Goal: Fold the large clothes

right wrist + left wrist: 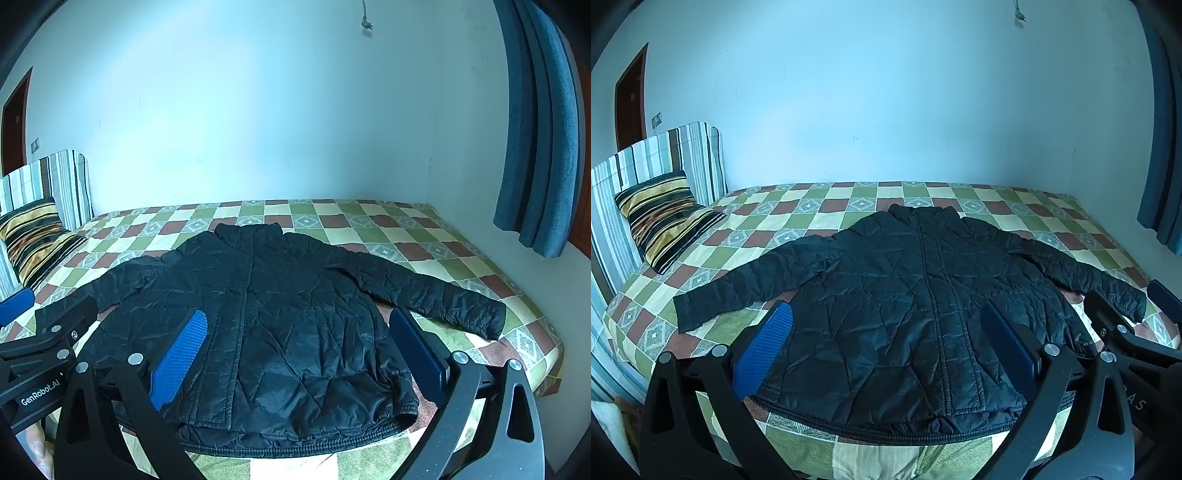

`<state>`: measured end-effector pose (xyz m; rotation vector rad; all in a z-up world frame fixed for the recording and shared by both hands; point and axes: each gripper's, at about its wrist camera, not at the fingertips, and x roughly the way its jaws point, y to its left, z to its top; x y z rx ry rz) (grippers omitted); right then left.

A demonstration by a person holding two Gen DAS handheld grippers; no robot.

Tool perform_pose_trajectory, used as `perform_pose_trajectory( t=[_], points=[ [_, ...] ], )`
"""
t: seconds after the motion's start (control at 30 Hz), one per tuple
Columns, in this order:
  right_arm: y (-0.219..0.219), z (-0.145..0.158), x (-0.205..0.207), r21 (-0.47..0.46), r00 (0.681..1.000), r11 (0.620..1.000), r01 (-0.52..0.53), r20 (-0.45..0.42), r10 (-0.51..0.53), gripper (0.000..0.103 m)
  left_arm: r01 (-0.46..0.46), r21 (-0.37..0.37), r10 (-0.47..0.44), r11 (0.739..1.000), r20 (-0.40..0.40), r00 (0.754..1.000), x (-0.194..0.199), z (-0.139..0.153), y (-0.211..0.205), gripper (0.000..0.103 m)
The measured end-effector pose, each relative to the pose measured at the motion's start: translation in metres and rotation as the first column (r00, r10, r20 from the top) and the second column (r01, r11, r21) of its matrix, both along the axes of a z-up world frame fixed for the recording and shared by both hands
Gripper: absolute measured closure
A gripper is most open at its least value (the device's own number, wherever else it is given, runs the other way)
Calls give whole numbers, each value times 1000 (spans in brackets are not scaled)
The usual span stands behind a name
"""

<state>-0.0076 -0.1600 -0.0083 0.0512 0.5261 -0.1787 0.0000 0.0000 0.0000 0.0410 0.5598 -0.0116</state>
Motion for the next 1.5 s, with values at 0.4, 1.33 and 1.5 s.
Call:
perform_pose_trajectory(
  t=[0.4,1.33,1.5],
  points=[
    [1,-2,0,-6,1000,1000,0,0,0,5,0,-8,0,1000,-6,1000,-6,-2,3,2],
    [1,-3,2,-12,1000,1000,-1,-3,1,5,-4,-5,4,1000,-4,1000,-2,0,9,2],
    [1,-4,3,-13,1000,1000,-2,-4,2,5,-4,-6,4,1000,-6,1000,-2,0,11,2]
  ],
)
